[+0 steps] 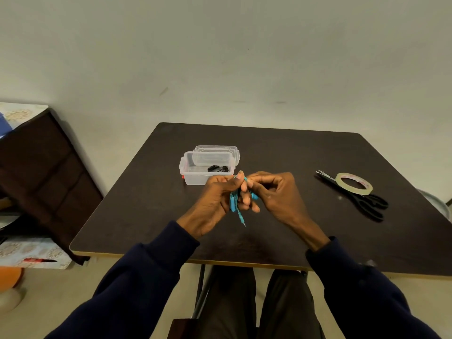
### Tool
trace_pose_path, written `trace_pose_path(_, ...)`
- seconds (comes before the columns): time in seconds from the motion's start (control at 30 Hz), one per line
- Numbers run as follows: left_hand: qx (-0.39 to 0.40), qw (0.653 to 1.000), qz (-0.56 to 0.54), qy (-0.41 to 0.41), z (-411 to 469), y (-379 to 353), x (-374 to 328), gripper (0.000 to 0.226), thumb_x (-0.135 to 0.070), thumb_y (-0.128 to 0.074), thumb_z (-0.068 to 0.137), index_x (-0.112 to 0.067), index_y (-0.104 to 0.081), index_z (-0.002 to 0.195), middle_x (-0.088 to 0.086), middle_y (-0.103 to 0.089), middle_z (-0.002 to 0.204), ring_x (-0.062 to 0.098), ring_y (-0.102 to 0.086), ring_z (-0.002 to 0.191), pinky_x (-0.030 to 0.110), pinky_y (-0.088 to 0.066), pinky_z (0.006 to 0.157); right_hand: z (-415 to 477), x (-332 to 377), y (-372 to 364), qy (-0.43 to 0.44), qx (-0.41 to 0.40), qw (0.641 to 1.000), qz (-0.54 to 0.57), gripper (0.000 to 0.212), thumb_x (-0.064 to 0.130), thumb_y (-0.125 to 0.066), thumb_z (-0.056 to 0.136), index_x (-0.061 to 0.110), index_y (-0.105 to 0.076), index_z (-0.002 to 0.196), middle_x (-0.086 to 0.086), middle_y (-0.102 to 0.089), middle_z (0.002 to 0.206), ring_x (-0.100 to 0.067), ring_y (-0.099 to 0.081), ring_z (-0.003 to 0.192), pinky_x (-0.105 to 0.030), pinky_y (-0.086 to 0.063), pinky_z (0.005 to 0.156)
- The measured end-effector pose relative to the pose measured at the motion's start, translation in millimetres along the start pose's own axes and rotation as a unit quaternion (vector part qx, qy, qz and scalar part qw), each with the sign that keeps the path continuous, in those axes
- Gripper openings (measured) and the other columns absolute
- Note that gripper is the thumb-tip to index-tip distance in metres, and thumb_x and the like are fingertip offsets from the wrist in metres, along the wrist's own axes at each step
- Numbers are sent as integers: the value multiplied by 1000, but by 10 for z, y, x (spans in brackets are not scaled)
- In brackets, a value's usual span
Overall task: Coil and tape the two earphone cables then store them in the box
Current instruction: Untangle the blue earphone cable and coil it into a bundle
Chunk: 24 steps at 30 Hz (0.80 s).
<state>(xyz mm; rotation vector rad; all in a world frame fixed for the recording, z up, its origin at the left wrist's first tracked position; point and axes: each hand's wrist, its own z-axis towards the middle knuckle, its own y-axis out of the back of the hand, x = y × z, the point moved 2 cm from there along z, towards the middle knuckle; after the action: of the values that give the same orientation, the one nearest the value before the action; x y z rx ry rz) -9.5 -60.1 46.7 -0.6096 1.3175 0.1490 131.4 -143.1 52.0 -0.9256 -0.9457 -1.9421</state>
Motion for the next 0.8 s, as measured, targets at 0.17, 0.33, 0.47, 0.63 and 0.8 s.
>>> trace_pose_path(0.17,-114,976,147,-117,55,-26,145,39,-24,-46,107,-4,-63,77,10,-65,62,21,-62,47,22,-44,44,3,-85,-109,48,-72,995,-57,14,-1,-64,93,0,-77,93,-10,-72,91,-16,-71,85,-27,-57,74)
trace_pose_path(0.33,-216,931,215,-201,54,-69,280,43,-23,-46,108,-5,-59,72,12,-58,59,17,-53,47,22,-43,48,36,-79,-200,104,-96,980,-140,14,3,-67,90,8,-79,97,-3,-72,91,-11,-69,85,-34,-59,73)
trace_pose_path(0.47,-258,909,236,-229,33,-31,320,43,-30,-48,104,-5,-59,71,11,-57,61,18,-52,50,30,-47,50,78,-90,-219,111,-68,977,-167,16,3,-68,90,7,-78,102,-4,-72,93,-11,-68,87,-35,-59,74)
trace_pose_path(0.63,-195,966,130,-107,135,87,277,39,-25,-57,102,-8,-66,69,11,-63,62,15,-58,51,18,-45,49,77,-148,-168,86,-70,978,-174,15,-1,-66,89,6,-78,92,-4,-72,87,-13,-68,83,-37,-58,72)
trace_pose_path(0.8,-51,997,-22,55,133,309,225,30,-21,-53,102,-2,-71,88,14,-70,85,17,-67,70,18,-56,63,-7,-259,-133,32,-39,983,-176,15,-2,-68,88,4,-77,98,-6,-72,90,-13,-69,82,-35,-61,73)
